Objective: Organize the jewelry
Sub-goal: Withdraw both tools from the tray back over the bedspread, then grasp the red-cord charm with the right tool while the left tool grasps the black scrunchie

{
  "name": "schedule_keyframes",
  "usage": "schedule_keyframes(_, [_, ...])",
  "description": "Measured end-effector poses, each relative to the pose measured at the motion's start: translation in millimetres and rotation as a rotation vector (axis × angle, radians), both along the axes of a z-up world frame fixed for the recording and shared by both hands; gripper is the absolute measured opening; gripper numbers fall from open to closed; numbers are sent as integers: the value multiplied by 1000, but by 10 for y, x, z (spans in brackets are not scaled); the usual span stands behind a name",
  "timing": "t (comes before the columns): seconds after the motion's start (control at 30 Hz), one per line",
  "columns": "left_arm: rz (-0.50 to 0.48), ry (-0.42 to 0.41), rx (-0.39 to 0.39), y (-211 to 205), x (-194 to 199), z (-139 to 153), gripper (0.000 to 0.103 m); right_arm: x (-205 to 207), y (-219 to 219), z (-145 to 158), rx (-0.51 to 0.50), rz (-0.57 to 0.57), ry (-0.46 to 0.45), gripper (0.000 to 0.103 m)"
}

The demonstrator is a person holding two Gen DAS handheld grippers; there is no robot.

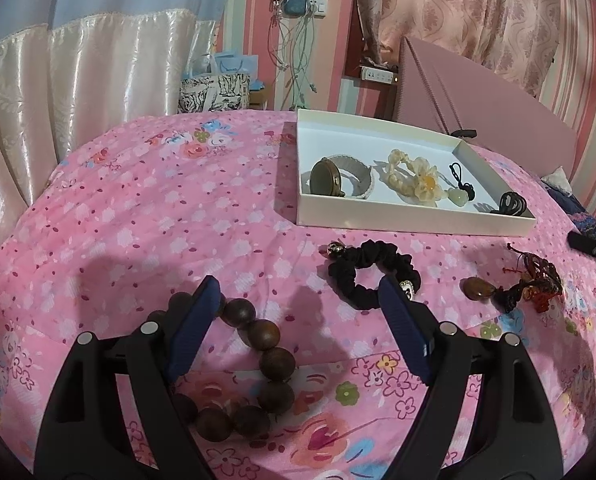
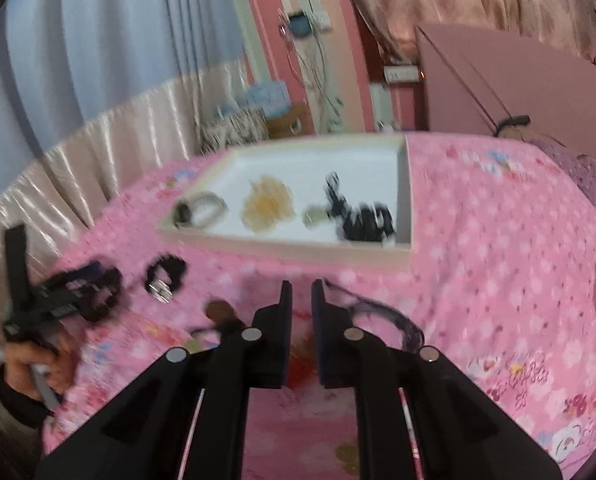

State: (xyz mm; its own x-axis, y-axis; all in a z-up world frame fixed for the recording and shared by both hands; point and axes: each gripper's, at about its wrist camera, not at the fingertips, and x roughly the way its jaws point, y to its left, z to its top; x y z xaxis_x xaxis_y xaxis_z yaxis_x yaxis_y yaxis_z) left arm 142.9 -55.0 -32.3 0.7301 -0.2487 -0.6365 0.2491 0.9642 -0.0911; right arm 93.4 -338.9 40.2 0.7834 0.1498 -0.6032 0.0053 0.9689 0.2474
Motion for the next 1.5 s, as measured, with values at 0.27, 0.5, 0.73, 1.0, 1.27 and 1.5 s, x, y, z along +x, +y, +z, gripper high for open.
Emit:
schedule_keyframes(0.27, [0,-1,4,19,7,4,81,185,34,-286,-82,-3,45,44])
schedule_keyframes(0.5, [5,1,14,56,25,9,81,337,128,-370,-149,23,84,24])
schedule_keyframes(0.73, [8,8,26,115,69,42,82,242,35,-261,-94,-6,41,4])
schedule_keyframes(1.0, [-23,-4,33,-31,77,110,82,-44,-153,210,95,19,-106,4])
schedule_keyframes(1.27, [-52,18,63,-285,170,68,83,-127,-164,442,165,58,-178,4])
schedule_keyframes(1.5, [-68,7,44,-347,132,107,83,-133,-248,361,400,179,-205,4])
